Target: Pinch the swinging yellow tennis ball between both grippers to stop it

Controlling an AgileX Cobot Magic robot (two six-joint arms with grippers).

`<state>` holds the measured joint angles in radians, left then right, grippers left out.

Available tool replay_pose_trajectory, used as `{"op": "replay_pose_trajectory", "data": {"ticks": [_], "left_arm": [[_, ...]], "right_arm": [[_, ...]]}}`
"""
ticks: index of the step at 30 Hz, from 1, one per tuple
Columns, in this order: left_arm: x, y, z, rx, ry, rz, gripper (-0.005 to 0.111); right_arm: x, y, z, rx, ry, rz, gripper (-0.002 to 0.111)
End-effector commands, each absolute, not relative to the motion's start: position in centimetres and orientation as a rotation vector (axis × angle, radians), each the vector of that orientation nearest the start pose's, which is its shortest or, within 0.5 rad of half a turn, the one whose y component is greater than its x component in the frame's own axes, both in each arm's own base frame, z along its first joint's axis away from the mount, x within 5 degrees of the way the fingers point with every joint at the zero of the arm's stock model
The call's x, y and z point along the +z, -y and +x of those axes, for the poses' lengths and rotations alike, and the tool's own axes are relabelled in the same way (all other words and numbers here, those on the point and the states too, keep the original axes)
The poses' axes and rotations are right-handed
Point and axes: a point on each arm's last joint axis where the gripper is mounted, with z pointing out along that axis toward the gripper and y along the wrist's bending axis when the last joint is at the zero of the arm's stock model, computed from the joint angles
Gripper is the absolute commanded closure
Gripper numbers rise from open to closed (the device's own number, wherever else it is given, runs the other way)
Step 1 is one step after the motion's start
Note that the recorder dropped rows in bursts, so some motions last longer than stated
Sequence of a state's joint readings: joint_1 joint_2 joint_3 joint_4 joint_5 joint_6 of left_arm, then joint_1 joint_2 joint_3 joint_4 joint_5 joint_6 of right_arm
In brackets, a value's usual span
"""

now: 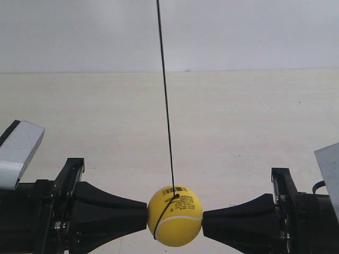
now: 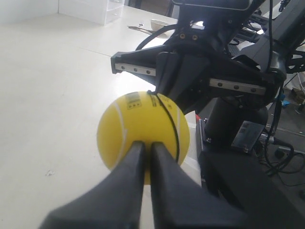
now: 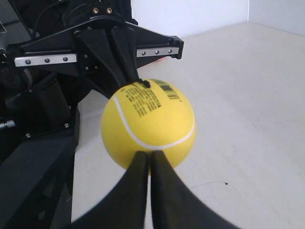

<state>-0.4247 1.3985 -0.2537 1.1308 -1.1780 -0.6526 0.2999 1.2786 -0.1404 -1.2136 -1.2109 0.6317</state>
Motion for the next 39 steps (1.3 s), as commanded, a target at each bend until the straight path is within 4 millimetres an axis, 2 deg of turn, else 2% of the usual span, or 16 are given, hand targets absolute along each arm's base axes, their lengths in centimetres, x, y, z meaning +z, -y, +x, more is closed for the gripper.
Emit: {"op": "replay_pose_trajectory", "data": {"ticks": [1, 17, 30, 35, 39], "left_arm": [[18.7, 14.5, 13.4, -1.171, -1.517, 1.084, 0.102], [18.7, 14.4, 13.6, -1.161, -1.527, 1.061, 0.102], [18.1, 14.0, 14.1, -1.039, -1.630, 1.037, 0.102], [18.3, 13.1, 14.3, -0.928, -1.706, 0.949, 0.102], [19.0, 12.7, 13.7, -0.894, -1.676, 0.944, 0.102]], "right_arm": [[18.6, -11.9, 11.1, 1.113, -1.485, -1.084, 0.108], [18.7, -11.8, 11.3, 1.100, -1.479, -1.071, 0.108], [18.9, -11.8, 11.6, 1.067, -1.461, -1.041, 0.108], [19.6, -11.6, 11.3, 1.037, -1.410, -1.047, 0.108], [20.7, -11.4, 10.9, 0.998, -1.367, -1.025, 0.108]]}}
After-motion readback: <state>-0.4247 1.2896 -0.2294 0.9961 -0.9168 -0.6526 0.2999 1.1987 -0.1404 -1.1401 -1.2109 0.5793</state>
